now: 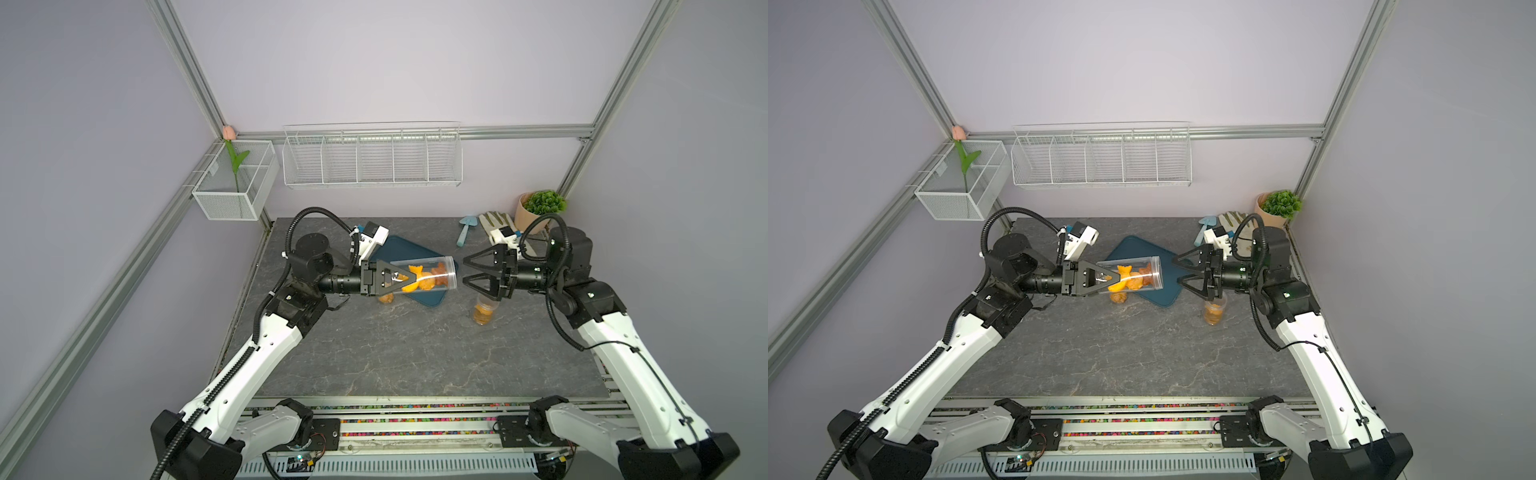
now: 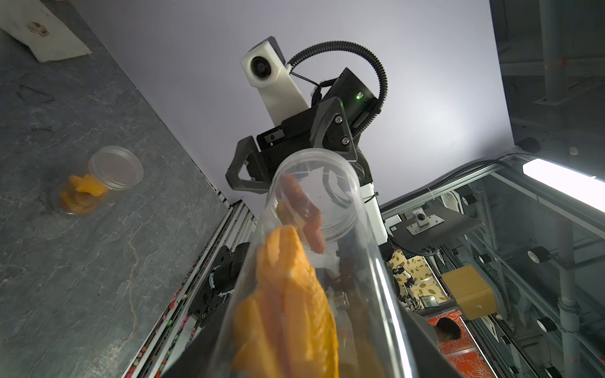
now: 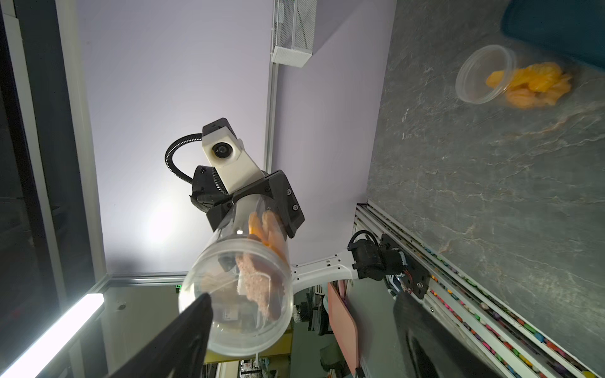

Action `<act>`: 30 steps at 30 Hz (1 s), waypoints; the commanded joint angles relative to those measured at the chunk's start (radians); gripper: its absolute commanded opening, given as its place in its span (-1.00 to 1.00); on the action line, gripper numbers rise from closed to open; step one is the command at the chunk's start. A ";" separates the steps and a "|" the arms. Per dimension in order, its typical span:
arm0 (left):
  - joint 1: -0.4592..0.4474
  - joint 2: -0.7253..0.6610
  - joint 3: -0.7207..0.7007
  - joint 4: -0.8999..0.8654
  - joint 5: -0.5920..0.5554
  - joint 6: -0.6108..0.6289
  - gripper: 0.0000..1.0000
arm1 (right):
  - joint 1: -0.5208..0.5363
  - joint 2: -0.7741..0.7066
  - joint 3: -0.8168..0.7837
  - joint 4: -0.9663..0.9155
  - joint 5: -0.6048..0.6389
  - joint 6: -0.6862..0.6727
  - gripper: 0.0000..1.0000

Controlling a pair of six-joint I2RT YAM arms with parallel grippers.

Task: Pour the cookies out of the jar
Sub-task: Unscrew the lid from the jar.

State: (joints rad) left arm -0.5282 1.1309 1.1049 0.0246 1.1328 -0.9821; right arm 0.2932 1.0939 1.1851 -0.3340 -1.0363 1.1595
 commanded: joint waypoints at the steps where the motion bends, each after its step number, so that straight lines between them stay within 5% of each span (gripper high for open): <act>1: 0.004 -0.010 -0.018 0.085 0.028 -0.029 0.11 | 0.059 0.008 0.017 0.178 -0.077 0.183 0.78; 17: 0.004 -0.022 -0.024 0.037 0.034 -0.026 0.12 | 0.144 0.050 0.089 0.177 -0.096 0.199 0.98; 24: 0.004 -0.021 -0.023 0.030 0.034 -0.028 0.13 | 0.149 0.037 0.084 0.113 -0.104 0.157 0.57; 30: 0.006 -0.016 -0.018 0.022 0.035 -0.029 0.13 | 0.152 0.033 0.091 0.120 -0.115 0.153 0.54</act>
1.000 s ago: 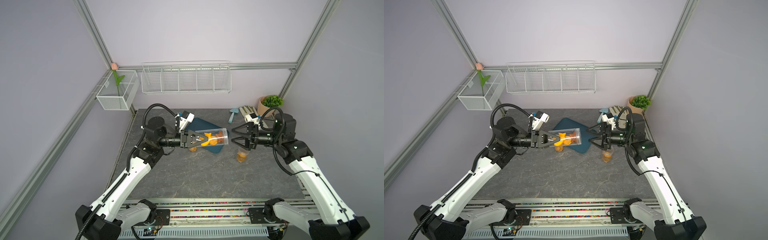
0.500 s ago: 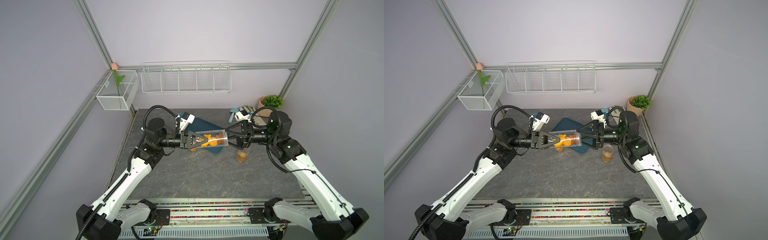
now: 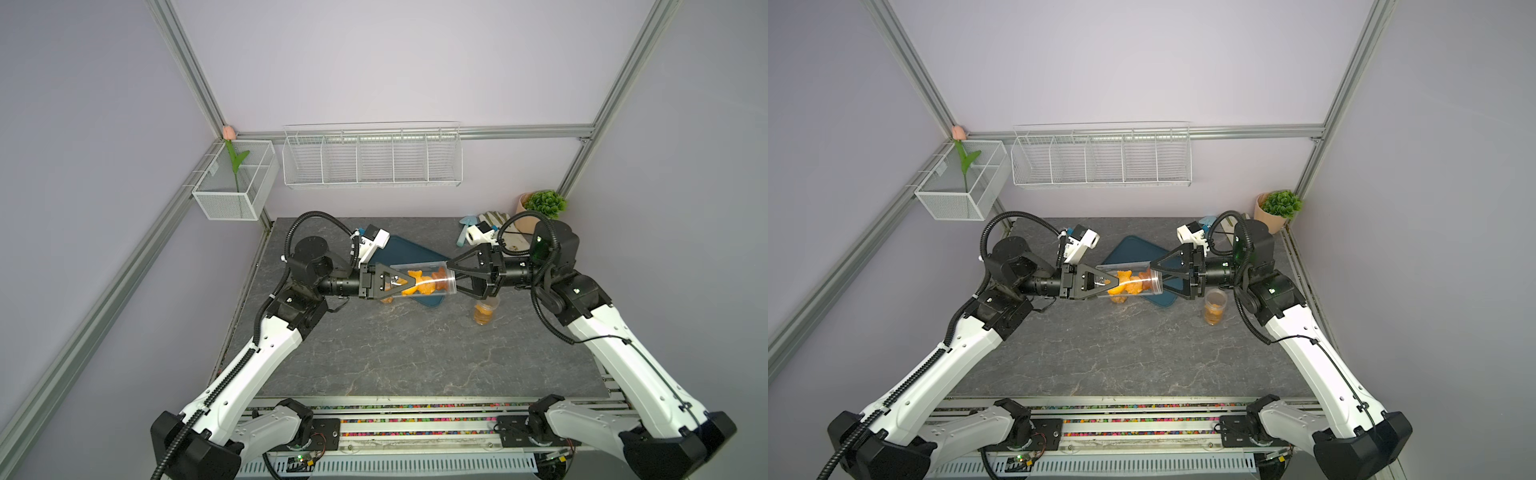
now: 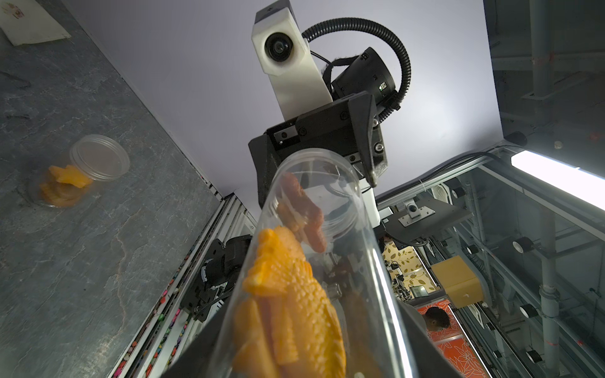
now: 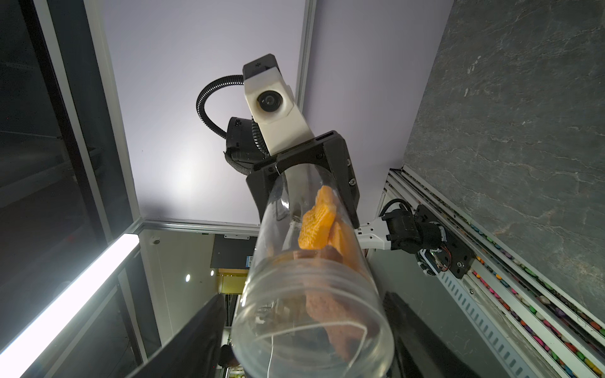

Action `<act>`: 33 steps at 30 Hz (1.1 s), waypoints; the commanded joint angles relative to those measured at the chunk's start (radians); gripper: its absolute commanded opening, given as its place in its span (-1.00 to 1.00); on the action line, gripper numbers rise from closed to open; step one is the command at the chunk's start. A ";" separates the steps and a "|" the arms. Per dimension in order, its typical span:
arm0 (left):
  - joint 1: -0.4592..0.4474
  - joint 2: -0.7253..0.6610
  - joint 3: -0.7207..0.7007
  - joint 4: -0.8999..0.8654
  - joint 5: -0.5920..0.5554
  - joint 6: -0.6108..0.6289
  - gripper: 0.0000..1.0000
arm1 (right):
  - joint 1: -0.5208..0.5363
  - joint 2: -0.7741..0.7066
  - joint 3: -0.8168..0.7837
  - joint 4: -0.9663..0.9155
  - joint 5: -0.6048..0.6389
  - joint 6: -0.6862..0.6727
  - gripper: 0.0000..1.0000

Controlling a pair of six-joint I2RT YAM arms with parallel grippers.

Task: Pour the cookies out of the jar
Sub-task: Unscrew the lid from the jar.

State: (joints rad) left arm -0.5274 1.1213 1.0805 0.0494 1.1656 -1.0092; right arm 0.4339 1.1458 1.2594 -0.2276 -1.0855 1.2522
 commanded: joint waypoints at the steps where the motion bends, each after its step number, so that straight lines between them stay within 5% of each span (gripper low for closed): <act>1: 0.004 -0.006 0.006 -0.005 0.002 -0.001 0.13 | 0.012 -0.019 0.019 0.014 -0.069 0.059 0.54; 22: 0.004 0.003 0.009 -0.063 0.009 -0.001 0.12 | 0.021 -0.036 0.043 -0.180 -0.077 -0.091 0.51; 33: 0.003 -0.004 -0.002 -0.072 0.012 -0.008 0.13 | 0.021 -0.043 0.041 -0.188 -0.071 -0.134 0.32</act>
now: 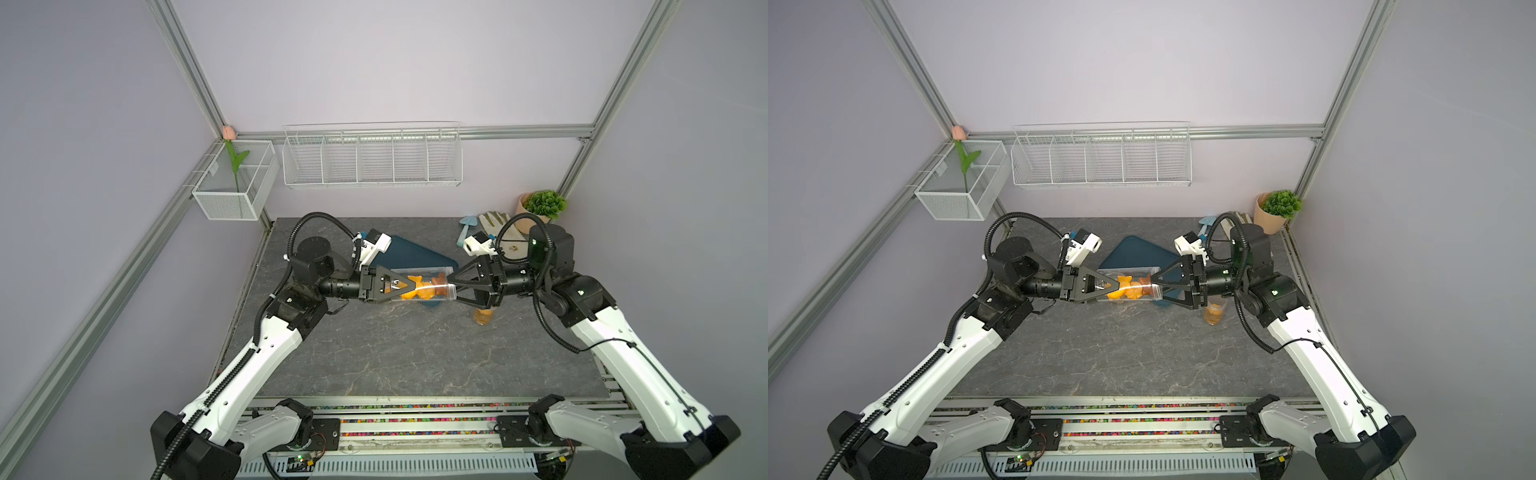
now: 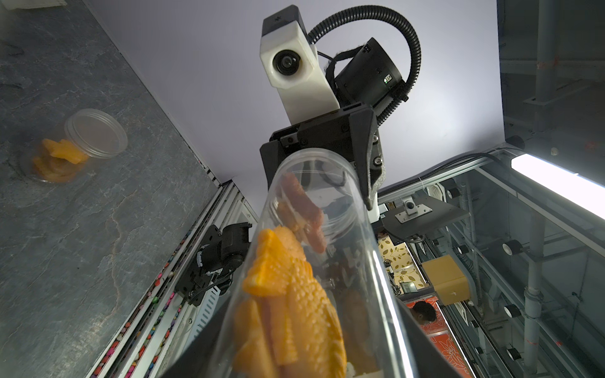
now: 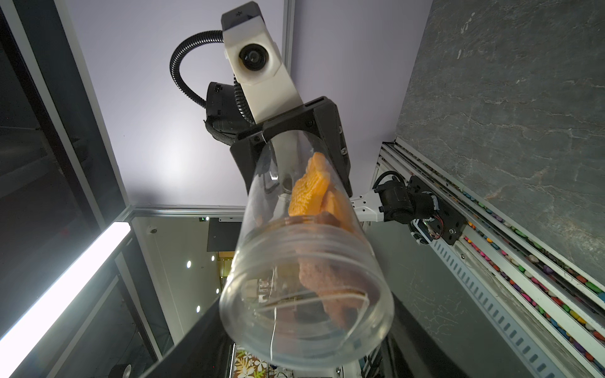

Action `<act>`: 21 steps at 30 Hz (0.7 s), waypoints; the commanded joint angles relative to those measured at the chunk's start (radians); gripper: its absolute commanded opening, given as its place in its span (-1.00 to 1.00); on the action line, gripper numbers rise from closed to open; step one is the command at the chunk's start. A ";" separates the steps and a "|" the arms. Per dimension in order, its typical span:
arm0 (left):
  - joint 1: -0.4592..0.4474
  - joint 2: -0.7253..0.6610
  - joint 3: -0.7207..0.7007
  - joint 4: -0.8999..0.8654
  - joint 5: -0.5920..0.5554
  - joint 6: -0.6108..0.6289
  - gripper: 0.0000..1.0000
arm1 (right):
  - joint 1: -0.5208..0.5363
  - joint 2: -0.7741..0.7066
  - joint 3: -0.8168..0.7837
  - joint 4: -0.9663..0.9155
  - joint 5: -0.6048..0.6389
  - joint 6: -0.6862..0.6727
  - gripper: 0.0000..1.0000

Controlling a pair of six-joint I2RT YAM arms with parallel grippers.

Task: Pour the cookies out of the jar
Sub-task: Unscrew the lid from the jar.

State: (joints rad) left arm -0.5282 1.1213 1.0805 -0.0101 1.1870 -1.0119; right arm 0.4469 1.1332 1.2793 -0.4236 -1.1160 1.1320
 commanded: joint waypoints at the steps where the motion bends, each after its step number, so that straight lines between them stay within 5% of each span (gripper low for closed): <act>1: 0.004 -0.007 -0.005 -0.014 -0.010 -0.006 0.13 | 0.008 -0.030 0.022 0.008 -0.041 -0.021 0.32; 21: 0.004 -0.005 -0.019 0.019 -0.006 -0.058 0.13 | 0.009 -0.088 0.009 -0.036 0.091 -0.564 0.34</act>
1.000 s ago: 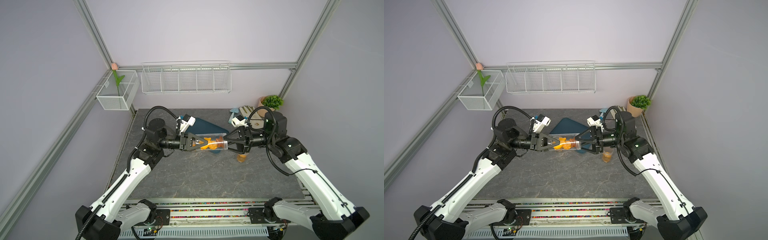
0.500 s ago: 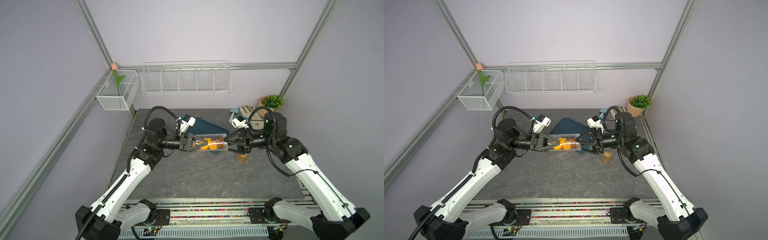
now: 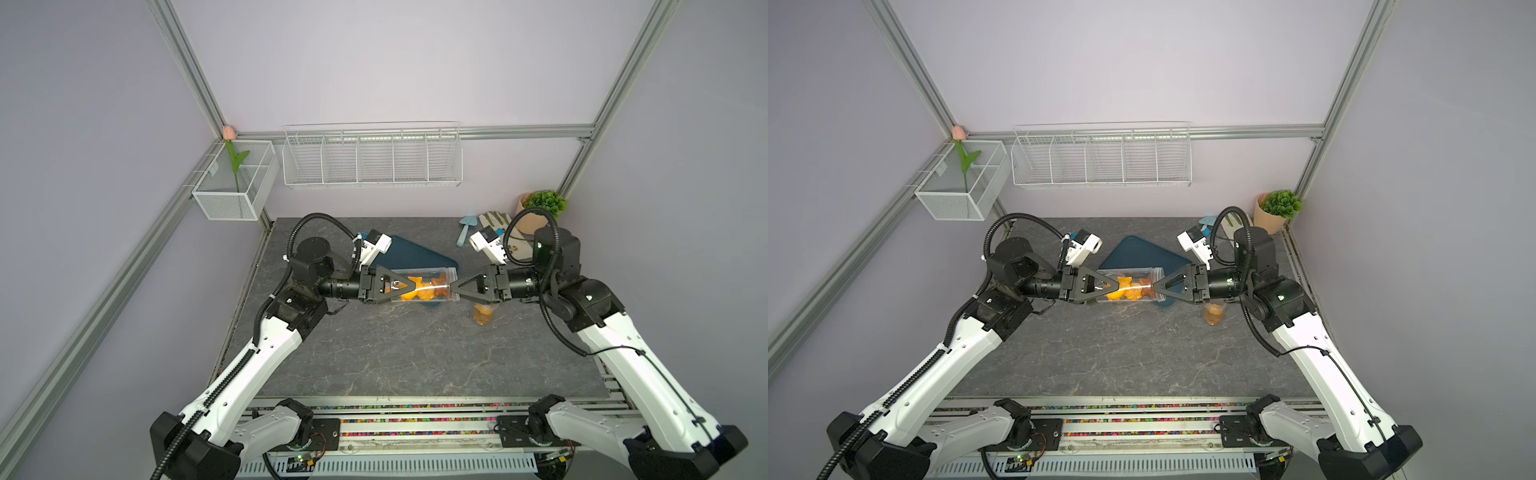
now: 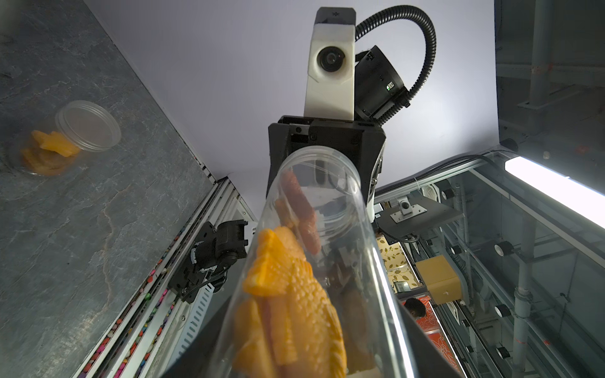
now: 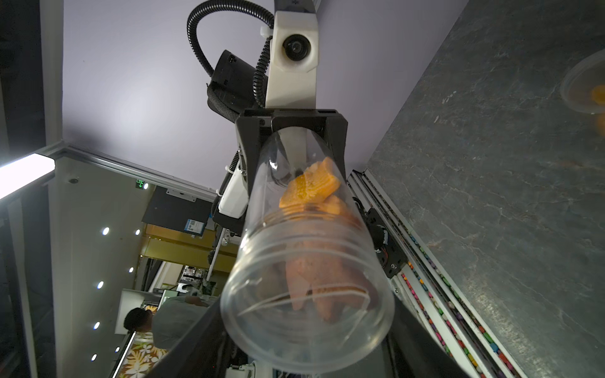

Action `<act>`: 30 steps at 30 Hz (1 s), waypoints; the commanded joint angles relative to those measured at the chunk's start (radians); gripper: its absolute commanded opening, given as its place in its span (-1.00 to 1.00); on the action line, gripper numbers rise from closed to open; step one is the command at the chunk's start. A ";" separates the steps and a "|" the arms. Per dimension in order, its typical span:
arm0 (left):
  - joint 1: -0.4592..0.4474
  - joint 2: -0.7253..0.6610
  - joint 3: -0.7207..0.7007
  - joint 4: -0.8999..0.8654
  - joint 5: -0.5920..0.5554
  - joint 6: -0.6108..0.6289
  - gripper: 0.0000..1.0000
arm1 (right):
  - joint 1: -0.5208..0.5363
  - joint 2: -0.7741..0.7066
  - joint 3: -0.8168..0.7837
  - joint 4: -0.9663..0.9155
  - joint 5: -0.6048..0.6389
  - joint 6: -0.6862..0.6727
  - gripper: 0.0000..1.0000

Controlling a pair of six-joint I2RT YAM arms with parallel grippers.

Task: Pour the cookies out of the jar
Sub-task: Unscrew the lid from the jar.

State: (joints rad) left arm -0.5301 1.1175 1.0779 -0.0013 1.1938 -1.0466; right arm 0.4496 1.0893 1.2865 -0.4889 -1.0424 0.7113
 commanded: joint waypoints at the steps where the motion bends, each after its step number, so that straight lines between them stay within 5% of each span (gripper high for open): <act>1: 0.007 -0.002 -0.018 0.011 -0.013 -0.023 0.13 | 0.007 -0.055 -0.014 0.049 0.036 -0.156 0.33; 30: 0.009 0.012 -0.062 0.183 -0.025 -0.105 0.12 | 0.007 -0.011 -0.059 0.262 0.056 -0.018 0.30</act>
State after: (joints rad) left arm -0.5282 1.1221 1.0275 0.0761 1.1748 -1.1065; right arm 0.4496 1.0634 1.2266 -0.2787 -0.9813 0.6662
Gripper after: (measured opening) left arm 0.609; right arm 0.655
